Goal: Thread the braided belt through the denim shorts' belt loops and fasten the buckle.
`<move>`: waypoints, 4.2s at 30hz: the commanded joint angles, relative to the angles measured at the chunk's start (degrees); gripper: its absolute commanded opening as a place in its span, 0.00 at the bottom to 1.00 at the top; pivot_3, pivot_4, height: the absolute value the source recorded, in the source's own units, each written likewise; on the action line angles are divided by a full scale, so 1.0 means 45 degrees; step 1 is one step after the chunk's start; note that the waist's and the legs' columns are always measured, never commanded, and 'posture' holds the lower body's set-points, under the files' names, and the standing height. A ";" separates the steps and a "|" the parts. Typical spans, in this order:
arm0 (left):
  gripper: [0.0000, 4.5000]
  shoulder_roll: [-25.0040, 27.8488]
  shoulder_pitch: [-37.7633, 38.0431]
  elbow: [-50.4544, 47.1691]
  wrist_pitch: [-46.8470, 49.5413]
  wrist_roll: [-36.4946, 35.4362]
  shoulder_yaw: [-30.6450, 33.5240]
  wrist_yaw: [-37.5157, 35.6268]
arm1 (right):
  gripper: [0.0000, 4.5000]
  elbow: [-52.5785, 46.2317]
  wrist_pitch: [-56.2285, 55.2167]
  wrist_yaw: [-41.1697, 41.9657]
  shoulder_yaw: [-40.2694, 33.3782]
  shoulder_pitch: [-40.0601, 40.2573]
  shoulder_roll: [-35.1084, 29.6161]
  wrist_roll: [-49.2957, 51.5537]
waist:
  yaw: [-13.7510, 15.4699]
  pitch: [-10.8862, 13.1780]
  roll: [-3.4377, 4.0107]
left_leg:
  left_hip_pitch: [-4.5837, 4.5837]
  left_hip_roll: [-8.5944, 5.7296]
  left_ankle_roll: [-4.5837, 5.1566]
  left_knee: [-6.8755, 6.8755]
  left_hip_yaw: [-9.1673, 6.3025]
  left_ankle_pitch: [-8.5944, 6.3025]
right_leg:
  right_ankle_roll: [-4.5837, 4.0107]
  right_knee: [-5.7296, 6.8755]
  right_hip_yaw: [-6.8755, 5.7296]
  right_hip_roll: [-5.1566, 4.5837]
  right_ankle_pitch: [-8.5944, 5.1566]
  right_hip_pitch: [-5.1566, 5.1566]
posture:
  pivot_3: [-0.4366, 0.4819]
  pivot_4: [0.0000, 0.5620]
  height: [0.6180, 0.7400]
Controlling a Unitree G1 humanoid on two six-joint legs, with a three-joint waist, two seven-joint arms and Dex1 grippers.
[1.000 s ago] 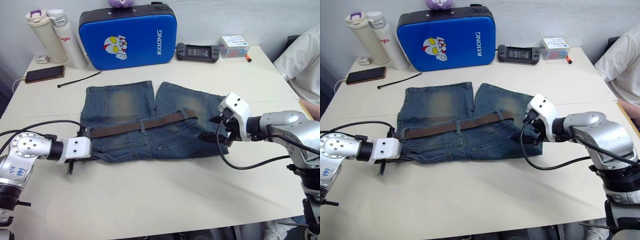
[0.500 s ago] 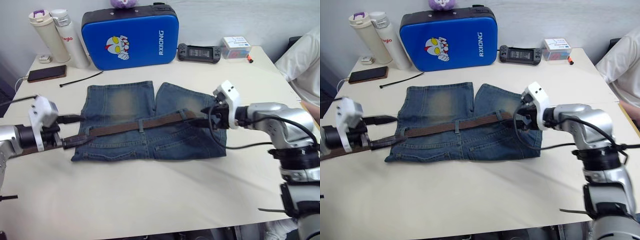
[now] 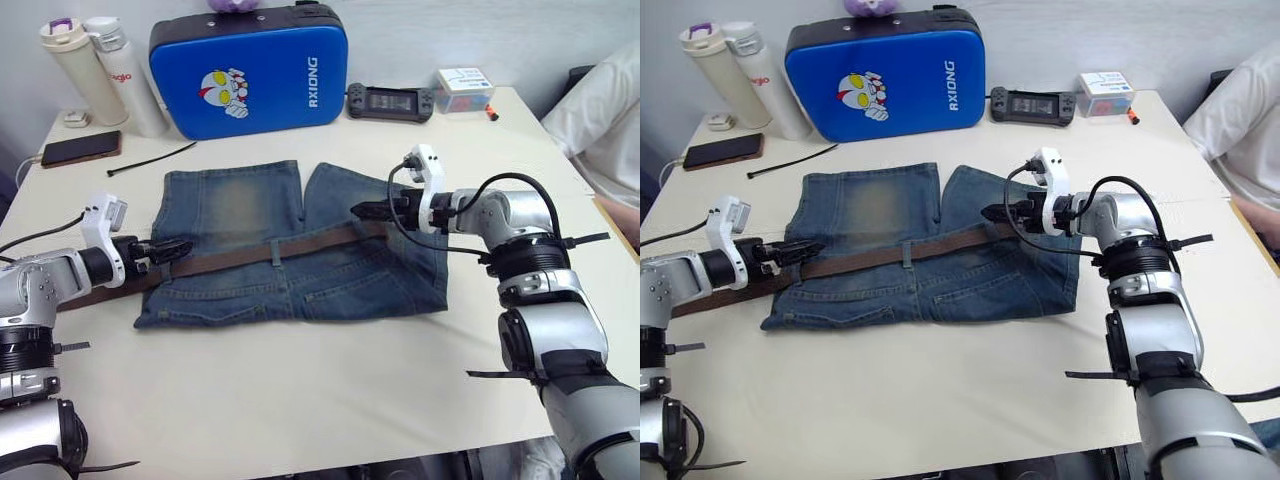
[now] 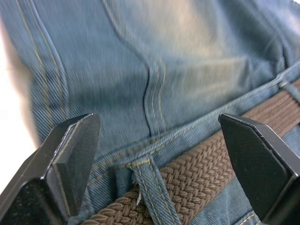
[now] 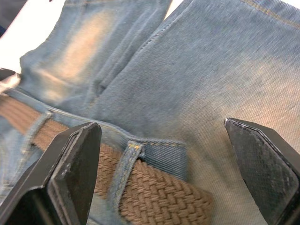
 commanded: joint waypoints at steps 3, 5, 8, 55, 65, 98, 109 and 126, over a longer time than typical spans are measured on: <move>0.99 0.0641 -0.0053 0.0137 0.0459 0.0016 0.0048 -0.0600 | 1.00 0.0253 -0.0039 0.0787 -0.0157 -0.0189 0.0138 -0.0149 | 0.0003 0.0000 0.0000 | 0.0002 -0.0002 -0.0001 0.0004 -0.0002 0.0000 | 0.0000 0.0016 0.0016 -0.0010 0.0000 -0.0004 | 0.48 0.27 0.87; 0.99 0.0763 -0.0066 0.0071 0.0887 -0.0184 0.0169 -0.0800 | 1.00 0.0302 0.0086 0.0880 -0.0269 -0.0149 0.0174 -0.0131 | 0.0009 0.0000 0.0000 | 0.0000 -0.0005 -0.0001 0.0007 -0.0002 0.0000 | 0.0000 0.0016 0.0031 -0.0014 0.0000 -0.0004 | 0.48 0.27 0.87; 0.99 0.0993 0.0111 -0.0196 0.1238 -0.0329 0.0026 -0.1343 | 1.00 0.0504 0.0128 0.0993 -0.0341 -0.0098 0.0240 -0.0177 | 0.0011 0.0000 0.0000 | 0.0001 -0.0007 -0.0001 0.0009 -0.0006 0.0000 | 0.0000 0.0021 0.0049 -0.0018 0.0000 -0.0003 | 0.48 0.27 0.87; 0.55 0.2823 1.2971 -0.9878 -0.9609 0.4058 0.0752 -0.6387 | 0.41 -1.4356 -0.9532 0.6966 0.0749 1.5791 -0.7757 -0.1810 | 0.0824 0.0004 0.0045 | 0.0148 0.0008 -0.0010 0.0018 -0.0016 -0.0055 | -0.0001 -0.0176 0.0094 -0.0098 0.0000 0.0228 | 0.48 0.27 0.87; 1.00 0.4799 1.1521 -0.8914 -0.4124 -0.2495 0.4328 -1.0910 | 0.99 -1.5177 -0.6584 0.9205 -0.1515 1.4149 -1.0120 0.3758 | 0.0791 0.0061 0.0094 | 0.0245 0.0031 -0.0015 0.0016 -0.0046 -0.0109 | -0.0015 -0.0257 0.0090 -0.0101 -0.0008 0.0331 | 0.48 0.27 0.87; 0.52 -0.1298 0.2121 -0.6137 -0.1045 0.3184 -0.5144 -0.0237 | 0.29 -0.8452 -0.2605 0.3853 0.4304 0.6159 -0.3722 -0.3352 | 0.0815 -0.0154 0.0164 | 0.0126 0.0009 -0.0008 0.0185 -0.0092 -0.0052 | -0.0014 -0.0046 0.0037 -0.0059 -0.0008 0.0262 | 0.48 0.27 0.87; 0.01 -0.1647 0.1350 -0.6362 -0.0147 0.2175 -0.3238 -0.0147 | 0.00 -0.8970 -0.2910 0.3531 0.3479 0.5222 -0.3560 -0.3357 | 0.0804 -0.0151 0.0141 | 0.0091 0.0012 -0.0011 0.0184 -0.0087 -0.0054 | -0.0014 -0.0060 0.0040 -0.0056 -0.0008 0.0226 | 0.48 0.27 0.87; 0.01 -0.3686 -0.4409 0.2136 -0.5369 0.5001 -0.4188 0.0992 | 0.00 0.1746 -0.9815 0.1133 0.3420 -0.0853 -0.0851 -0.6113 | 0.0558 -0.0050 0.0053 | 0.0024 0.0002 -0.0003 0.0181 -0.0088 -0.0039 | -0.0012 -0.0052 -0.0019 0.0002 -0.0007 0.0173 | 0.48 0.27 0.87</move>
